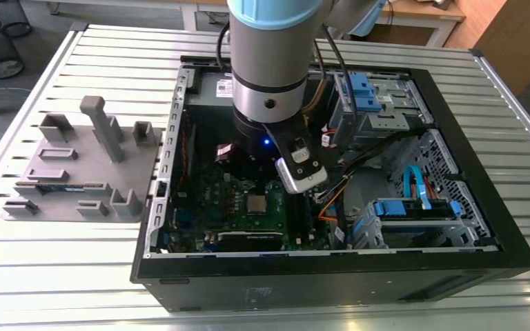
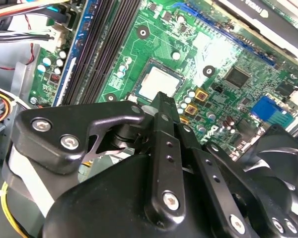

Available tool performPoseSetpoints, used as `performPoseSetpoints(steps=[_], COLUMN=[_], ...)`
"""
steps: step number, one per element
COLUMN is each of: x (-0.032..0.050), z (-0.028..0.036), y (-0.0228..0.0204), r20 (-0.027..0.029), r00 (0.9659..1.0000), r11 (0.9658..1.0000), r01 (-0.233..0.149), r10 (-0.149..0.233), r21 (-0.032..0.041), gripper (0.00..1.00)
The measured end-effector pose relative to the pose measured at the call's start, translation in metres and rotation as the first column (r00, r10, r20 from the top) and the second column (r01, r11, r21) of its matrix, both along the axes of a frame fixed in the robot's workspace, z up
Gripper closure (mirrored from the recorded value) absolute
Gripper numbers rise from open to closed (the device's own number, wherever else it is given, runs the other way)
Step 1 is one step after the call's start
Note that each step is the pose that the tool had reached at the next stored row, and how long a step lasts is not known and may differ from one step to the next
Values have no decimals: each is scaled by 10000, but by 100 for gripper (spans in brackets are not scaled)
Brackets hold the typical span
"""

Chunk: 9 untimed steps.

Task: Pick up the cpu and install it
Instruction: 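Close the cpu cover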

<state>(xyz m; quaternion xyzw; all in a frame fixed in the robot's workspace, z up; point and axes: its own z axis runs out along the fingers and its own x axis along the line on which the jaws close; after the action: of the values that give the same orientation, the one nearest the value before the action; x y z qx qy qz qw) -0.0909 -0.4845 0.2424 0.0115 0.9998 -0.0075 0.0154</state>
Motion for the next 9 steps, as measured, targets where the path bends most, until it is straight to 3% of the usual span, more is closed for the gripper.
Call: performPoseSetpoints(steps=[9], x=[72], z=[-1], y=[0], r20=[0], r00=[10000], r11=[10000], r01=[1], r10=[-1], r21=[1], gripper=[89])
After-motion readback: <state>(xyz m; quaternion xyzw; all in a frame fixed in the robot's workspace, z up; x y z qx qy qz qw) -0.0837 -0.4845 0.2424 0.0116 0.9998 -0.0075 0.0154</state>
